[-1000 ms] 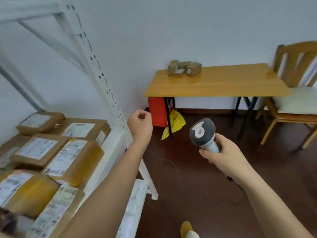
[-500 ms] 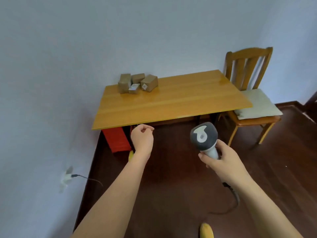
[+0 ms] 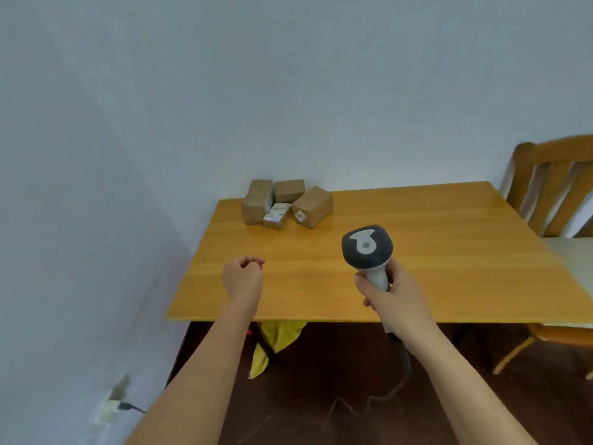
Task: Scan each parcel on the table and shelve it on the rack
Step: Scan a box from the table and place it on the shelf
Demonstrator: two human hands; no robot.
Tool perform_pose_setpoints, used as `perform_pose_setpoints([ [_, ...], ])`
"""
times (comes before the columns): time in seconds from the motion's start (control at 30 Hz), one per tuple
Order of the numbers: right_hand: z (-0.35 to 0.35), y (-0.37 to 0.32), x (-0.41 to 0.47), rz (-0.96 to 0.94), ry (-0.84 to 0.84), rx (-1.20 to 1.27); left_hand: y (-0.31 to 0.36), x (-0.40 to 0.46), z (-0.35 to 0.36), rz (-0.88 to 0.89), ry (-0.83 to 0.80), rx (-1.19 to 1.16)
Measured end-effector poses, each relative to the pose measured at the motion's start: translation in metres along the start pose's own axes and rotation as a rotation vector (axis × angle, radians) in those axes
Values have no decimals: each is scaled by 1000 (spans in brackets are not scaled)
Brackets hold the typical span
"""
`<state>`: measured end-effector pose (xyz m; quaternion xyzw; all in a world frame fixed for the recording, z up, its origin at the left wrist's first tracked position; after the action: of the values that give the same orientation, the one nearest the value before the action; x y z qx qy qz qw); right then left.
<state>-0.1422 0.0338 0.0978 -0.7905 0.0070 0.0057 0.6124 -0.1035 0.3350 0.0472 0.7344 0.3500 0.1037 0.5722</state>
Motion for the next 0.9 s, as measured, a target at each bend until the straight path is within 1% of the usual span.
perform_pose_setpoints([
  [0.07, 6, -2, 45, 9, 24, 29, 10, 30, 12, -15, 6, 6],
  [0.2, 31, 15, 120, 57, 49, 95, 9, 104, 49, -92, -46, 38],
  [0.33, 56, 39, 192, 109, 31, 67, 8, 191, 115, -158, -152, 82],
  [0.43, 64, 51, 246, 174, 70, 65, 5, 247, 180, -240, -276, 92],
  [0.53, 68, 61, 292, 250, 85, 66, -2, 289, 235, -311, -367, 142],
  [0.6, 69, 70, 320, 293, 87, 40, -8, 315, 266, -352, -376, 141],
  [0.73, 72, 95, 359, 346, 110, 17, -29, 341, 306, -520, -355, 84],
  [0.8, 75, 106, 370, 364, 112, 19, -34, 350, 324, -509, -391, 106],
  [0.9, 75, 121, 383, 391, 107, 7, -40, 359, 343, -446, -429, 143],
])
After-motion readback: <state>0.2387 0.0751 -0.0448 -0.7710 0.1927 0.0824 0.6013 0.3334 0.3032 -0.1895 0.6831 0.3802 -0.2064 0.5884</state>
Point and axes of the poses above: each hand's wrist, its own x-axis towards the middle knuckle, its own z-axis out of the palm, y = z × x, the point moved 10 cm from there along x, towards the middle knuckle, and after that the axes turned 4 degrees about -z, right-handed, at the moved point
